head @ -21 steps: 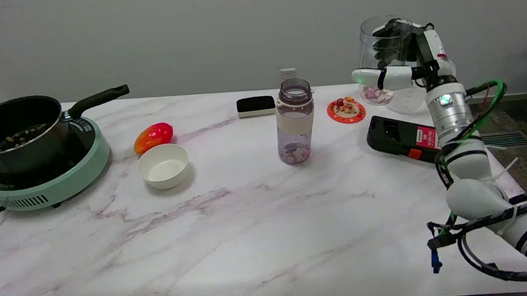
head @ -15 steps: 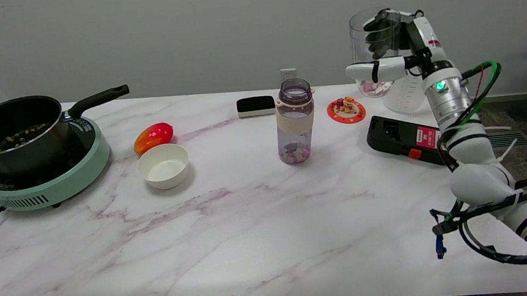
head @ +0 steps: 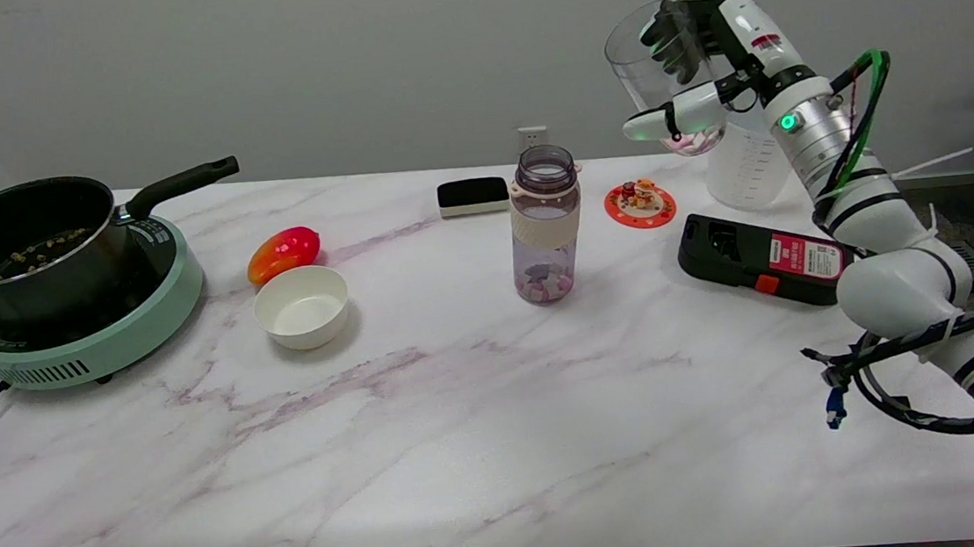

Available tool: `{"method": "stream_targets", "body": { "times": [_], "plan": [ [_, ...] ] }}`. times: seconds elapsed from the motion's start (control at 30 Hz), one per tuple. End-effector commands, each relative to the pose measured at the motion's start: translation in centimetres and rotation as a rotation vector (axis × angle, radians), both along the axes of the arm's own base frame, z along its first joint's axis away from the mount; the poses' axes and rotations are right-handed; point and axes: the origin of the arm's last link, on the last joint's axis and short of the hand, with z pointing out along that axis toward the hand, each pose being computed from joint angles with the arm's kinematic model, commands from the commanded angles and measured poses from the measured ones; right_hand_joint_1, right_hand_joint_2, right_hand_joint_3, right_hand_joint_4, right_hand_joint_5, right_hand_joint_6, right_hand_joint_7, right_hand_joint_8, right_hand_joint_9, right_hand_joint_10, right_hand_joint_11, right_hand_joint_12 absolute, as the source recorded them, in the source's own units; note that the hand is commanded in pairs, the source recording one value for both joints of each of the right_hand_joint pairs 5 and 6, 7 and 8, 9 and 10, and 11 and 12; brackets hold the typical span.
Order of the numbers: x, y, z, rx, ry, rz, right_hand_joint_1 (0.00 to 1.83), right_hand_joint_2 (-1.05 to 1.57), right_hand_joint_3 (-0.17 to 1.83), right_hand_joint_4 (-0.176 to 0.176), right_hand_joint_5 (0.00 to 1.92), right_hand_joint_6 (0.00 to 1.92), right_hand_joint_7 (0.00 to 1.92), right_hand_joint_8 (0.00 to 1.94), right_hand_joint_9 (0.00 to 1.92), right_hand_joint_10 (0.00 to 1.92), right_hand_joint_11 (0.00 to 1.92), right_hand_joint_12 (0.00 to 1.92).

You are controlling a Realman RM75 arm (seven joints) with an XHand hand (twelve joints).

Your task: Pour the contents of the measuring cup into the bottle.

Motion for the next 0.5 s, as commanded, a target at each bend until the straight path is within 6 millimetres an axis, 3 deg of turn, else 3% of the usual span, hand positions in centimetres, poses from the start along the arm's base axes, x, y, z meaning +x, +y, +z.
{"method": "stream_targets", "body": {
  "times": [0.03, 0.5],
  "plan": [
    [1.9, -1.4, -0.7, -0.062, 0.373, -0.083, 1.40, 1.21, 0.51, 0.000, 1.77, 1.77, 1.64, 1.64, 1.41, 1.41, 1.25, 1.25],
    [1.1, -1.0, -2.2, -0.065, 0.541, -0.114, 1.37, 1.28, 0.47, 0.000, 1.82, 1.82, 1.66, 1.66, 1.42, 1.42, 1.26, 1.26]
  ]
}}
